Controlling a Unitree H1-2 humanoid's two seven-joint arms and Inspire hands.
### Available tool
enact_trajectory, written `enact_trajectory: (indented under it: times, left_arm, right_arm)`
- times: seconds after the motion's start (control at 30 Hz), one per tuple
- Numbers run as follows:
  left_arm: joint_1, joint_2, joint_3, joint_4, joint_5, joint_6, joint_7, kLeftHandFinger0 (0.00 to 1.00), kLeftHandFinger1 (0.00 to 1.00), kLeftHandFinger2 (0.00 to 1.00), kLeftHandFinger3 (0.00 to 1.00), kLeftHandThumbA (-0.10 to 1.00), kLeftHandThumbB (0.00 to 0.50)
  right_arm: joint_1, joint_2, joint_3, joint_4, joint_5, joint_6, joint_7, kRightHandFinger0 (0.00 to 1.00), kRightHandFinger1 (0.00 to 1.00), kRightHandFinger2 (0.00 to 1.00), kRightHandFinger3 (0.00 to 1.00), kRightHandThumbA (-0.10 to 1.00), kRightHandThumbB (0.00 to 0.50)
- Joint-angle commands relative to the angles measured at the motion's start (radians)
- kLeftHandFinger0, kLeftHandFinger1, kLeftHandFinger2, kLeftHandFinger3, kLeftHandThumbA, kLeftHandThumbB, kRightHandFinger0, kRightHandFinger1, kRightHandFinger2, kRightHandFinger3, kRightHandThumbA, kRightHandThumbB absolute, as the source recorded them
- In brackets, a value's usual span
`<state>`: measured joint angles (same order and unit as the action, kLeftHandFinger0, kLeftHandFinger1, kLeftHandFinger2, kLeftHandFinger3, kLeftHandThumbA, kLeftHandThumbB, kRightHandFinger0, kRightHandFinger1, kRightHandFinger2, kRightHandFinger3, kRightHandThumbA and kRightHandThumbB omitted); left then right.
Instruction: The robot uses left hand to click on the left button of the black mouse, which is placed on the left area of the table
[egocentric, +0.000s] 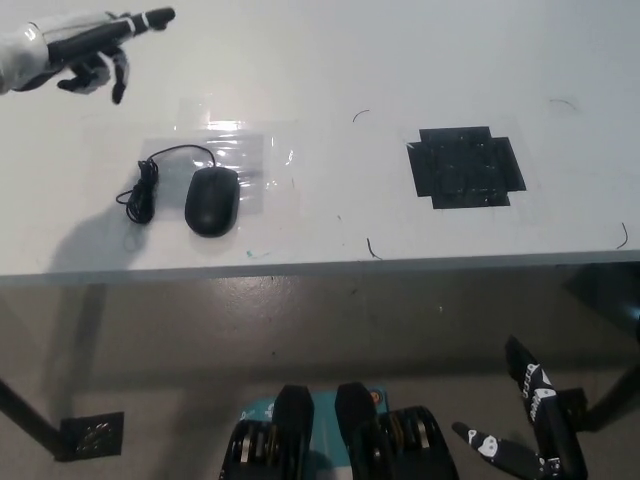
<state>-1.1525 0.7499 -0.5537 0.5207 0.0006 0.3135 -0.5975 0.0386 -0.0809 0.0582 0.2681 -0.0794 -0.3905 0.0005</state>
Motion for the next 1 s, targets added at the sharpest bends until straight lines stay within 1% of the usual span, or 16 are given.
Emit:
enact_trajectory:
  times: [0.0,0.03,0.17,0.3,0.4,0.43,0.47,0.53,0.6,0.63,0.67,0.73,0.77,0.8,0.83,0.97]
  left_arm:
    - [-0.122,0.005,-0.037,0.085,0.118,0.028,-0.116,0.00,0.01,0.27,1.00,1.00,0.448]
    - [-0.141,-0.004,-0.052,0.118,0.135,0.037,-0.137,0.00,0.01,0.31,1.00,1.00,0.461]
    - [-0.181,-0.027,-0.048,0.186,0.128,0.085,-0.189,0.00,0.07,0.37,1.00,1.00,0.445]
    - [-0.227,-0.058,-0.037,0.253,0.131,0.063,-0.249,0.00,0.09,0.37,1.00,1.00,0.411]
    - [-0.255,-0.095,-0.047,0.300,0.154,0.061,-0.264,0.00,0.03,0.33,1.00,1.00,0.428]
    - [-0.261,-0.106,-0.055,0.312,0.166,0.043,-0.277,0.09,0.04,0.33,1.00,1.00,0.449]
    - [-0.262,-0.115,-0.061,0.319,0.175,0.040,-0.278,0.09,0.05,0.35,1.00,1.00,0.461]
    - [-0.262,-0.138,-0.069,0.345,0.196,0.035,-0.278,0.03,0.07,0.40,1.00,1.00,0.464]
    - [-0.266,-0.169,-0.067,0.396,0.207,0.019,-0.270,0.00,0.12,0.51,1.00,1.00,0.488]
    - [-0.267,-0.192,-0.062,0.422,0.205,0.014,-0.270,0.00,0.11,0.51,1.00,1.00,0.464]
    - [-0.264,-0.209,-0.057,0.430,0.204,0.021,-0.269,0.00,0.08,0.48,1.00,1.00,0.469]
    - [-0.258,-0.233,-0.064,0.446,0.227,0.021,-0.256,0.00,0.09,0.52,1.00,1.00,0.494]
    - [-0.257,-0.242,-0.064,0.452,0.235,0.021,-0.252,0.00,0.06,0.48,1.00,1.00,0.492]
    - [-0.257,-0.252,-0.064,0.470,0.244,0.012,-0.244,0.03,0.06,0.49,1.00,1.00,0.496]
    - [-0.257,-0.258,-0.065,0.480,0.250,0.006,-0.237,0.01,0.07,0.50,1.00,1.00,0.496]
    - [-0.265,-0.301,-0.069,0.564,0.285,-0.010,-0.212,0.00,0.01,0.48,1.00,1.00,0.499]
  right_arm:
    - [-0.005,-0.019,0.006,-0.045,-0.019,-0.021,0.014,1.00,1.00,1.00,1.00,1.00,0.101]
    - [-0.005,-0.020,0.005,-0.049,-0.017,-0.017,0.015,1.00,1.00,1.00,1.00,1.00,0.103]
    - [-0.005,-0.026,0.004,-0.052,-0.014,-0.024,0.015,1.00,1.00,1.00,1.00,1.00,0.102]
    - [-0.006,-0.034,0.001,-0.061,-0.019,-0.011,0.013,1.00,1.00,1.00,1.00,1.00,0.111]
    - [-0.005,-0.040,-0.001,-0.063,-0.023,-0.009,0.013,1.00,1.00,1.00,1.00,1.00,0.117]
    - [-0.004,-0.040,-0.001,-0.063,-0.015,-0.007,0.015,1.00,1.00,1.00,1.00,1.00,0.125]
    - [-0.004,-0.041,-0.001,-0.060,-0.018,-0.009,0.014,1.00,1.00,1.00,1.00,1.00,0.122]
    - [-0.002,-0.043,0.000,-0.054,-0.025,-0.015,0.011,1.00,1.00,1.00,1.00,1.00,0.123]
    - [0.001,-0.045,0.002,-0.058,-0.031,-0.007,0.012,1.00,1.00,1.00,1.00,1.00,0.125]
    - [0.002,-0.047,0.005,-0.059,-0.031,-0.009,0.015,1.00,1.00,1.00,1.00,1.00,0.114]
    - [0.005,-0.046,0.006,-0.061,-0.029,-0.006,0.016,1.00,1.00,1.00,1.00,1.00,0.120]
    - [0.005,-0.043,0.007,-0.061,-0.031,-0.002,0.015,1.00,1.00,1.00,1.00,1.00,0.122]
    - [0.004,-0.042,0.007,-0.060,-0.032,-0.003,0.015,1.00,1.00,1.00,1.00,1.00,0.123]
    - [0.004,-0.043,0.007,-0.059,-0.032,-0.004,0.015,1.00,1.00,1.00,1.00,1.00,0.122]
    - [0.005,-0.044,0.007,-0.059,-0.032,-0.006,0.015,1.00,1.00,1.00,1.00,1.00,0.121]
    - [0.006,-0.046,0.005,-0.064,-0.025,-0.002,0.018,1.00,1.00,1.00,1.00,1.00,0.118]
